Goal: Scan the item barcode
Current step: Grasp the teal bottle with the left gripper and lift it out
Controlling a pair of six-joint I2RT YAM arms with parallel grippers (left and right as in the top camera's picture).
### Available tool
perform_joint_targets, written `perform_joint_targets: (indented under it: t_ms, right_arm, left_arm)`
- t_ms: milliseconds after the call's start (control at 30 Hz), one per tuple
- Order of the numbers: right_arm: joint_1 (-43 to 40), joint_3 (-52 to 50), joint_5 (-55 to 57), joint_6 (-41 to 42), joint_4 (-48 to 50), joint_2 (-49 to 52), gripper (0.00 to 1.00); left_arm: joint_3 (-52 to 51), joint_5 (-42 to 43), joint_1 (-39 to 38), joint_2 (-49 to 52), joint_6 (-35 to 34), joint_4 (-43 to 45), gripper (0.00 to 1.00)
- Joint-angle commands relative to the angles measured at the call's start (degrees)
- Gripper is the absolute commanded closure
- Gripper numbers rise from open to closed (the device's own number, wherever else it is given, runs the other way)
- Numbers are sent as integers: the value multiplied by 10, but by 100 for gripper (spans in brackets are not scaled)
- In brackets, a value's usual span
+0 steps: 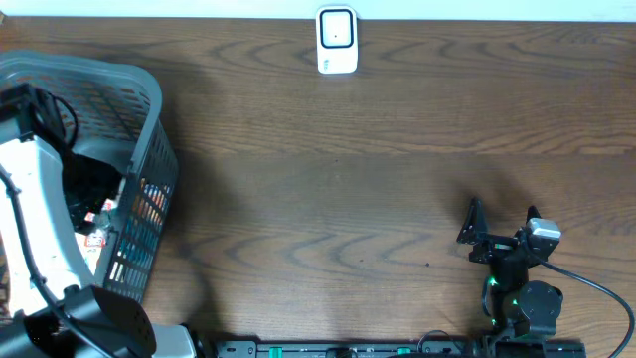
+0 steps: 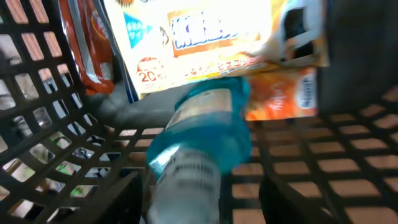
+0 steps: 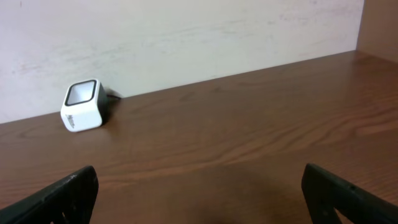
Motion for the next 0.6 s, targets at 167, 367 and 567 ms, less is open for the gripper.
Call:
perform_joint_targets:
  t_ms: [167,367,567]
  right_arm:
    - [3,-1,3,-4,-1,-3,1]
    - [3,-1,3,-4,-1,-3,1]
    - [3,-1,3,-4,-1,-3,1]
  left_arm:
    - [24,-3,1,-19,10,-25,4]
    - [11,3,1,-19,-17,-42,2]
    - [-42,3,1,-19,-84,-15,2]
